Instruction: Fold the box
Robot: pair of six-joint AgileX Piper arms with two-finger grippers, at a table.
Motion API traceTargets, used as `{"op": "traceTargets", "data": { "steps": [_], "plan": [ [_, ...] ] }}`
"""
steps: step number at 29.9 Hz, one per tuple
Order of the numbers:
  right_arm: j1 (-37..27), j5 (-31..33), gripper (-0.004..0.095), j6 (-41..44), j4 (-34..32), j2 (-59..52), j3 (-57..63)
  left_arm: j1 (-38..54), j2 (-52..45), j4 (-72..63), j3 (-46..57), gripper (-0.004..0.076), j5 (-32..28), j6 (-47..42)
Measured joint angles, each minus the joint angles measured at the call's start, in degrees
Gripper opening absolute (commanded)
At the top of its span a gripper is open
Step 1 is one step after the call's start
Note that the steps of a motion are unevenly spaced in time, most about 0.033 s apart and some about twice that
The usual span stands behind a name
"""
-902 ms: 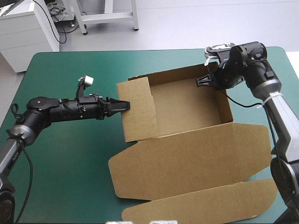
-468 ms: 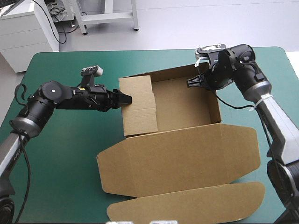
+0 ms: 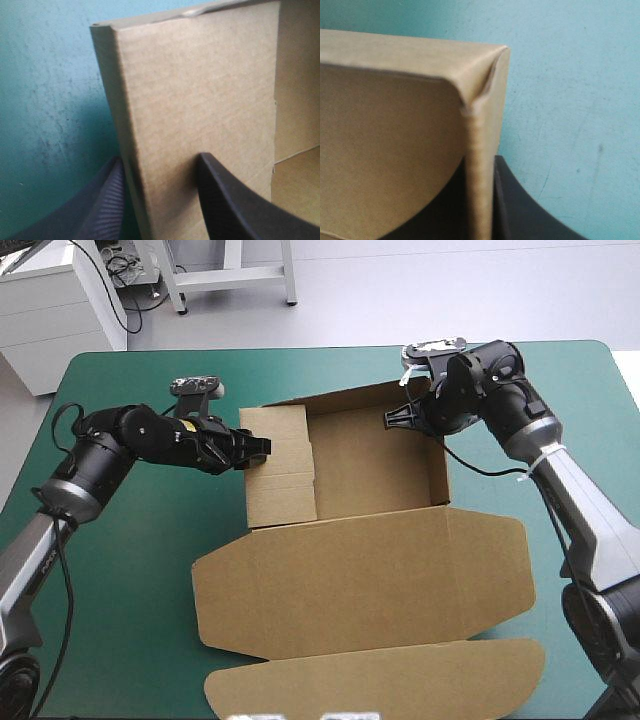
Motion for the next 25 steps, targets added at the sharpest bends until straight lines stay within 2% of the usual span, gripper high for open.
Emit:
{"op": "traceTargets", "data": {
  "steps": [8, 15, 25],
  "plan": [
    [1.7, -0.5, -0.0012, 2.4, -1.5, 2.9, 0.2, -2.0, 6.4, 7.5, -3.9, 0.0293, 1.3, -3.1],
    [2.0, -1.4, -0.0012, 2.6, -1.2, 4.1, 0.3, -2.2, 11.5, 10.1, -4.7, 0.004, -0.5, -5.4],
    [1.8, -1.7, -0.0013, 2.2, -2.4, 7.8, 0.1, -1.8, 16.4, 9.0, -4.9, -0.0008, -3.7, -7.0]
  ]
}}
